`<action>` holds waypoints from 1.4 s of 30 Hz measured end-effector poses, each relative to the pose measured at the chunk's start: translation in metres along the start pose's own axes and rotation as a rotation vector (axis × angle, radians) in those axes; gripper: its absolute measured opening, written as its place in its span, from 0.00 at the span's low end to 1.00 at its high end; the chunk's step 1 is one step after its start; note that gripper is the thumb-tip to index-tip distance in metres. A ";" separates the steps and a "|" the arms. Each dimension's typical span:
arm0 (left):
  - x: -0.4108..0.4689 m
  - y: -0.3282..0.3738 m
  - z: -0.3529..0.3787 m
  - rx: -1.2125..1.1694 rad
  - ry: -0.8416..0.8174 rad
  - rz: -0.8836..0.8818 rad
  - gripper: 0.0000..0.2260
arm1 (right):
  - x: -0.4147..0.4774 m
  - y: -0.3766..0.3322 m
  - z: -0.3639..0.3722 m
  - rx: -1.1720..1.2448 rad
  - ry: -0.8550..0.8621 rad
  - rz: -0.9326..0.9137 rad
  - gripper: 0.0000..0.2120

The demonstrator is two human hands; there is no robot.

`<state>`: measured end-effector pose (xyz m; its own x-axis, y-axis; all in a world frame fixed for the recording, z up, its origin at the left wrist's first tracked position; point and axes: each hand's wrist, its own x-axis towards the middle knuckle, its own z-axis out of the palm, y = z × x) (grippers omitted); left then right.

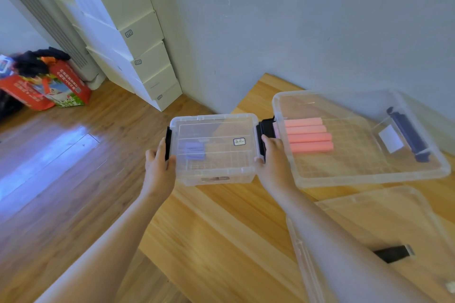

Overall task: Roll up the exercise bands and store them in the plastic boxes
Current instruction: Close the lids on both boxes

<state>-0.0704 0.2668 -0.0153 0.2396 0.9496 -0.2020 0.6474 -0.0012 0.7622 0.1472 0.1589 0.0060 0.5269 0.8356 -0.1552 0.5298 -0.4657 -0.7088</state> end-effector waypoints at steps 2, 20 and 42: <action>-0.004 0.000 0.000 0.155 0.039 -0.013 0.26 | -0.006 0.003 -0.008 0.008 -0.016 -0.024 0.25; -0.207 0.087 0.220 0.130 -0.015 0.224 0.24 | -0.112 0.173 -0.122 -0.003 0.216 0.007 0.18; -0.272 0.076 0.293 0.168 -0.164 -0.099 0.44 | -0.146 0.319 -0.198 -0.198 0.053 0.626 0.49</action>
<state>0.1251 -0.0837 -0.0824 0.2738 0.8843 -0.3781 0.7813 0.0248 0.6237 0.3706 -0.1697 -0.0610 0.8044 0.3760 -0.4599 0.2219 -0.9083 -0.3545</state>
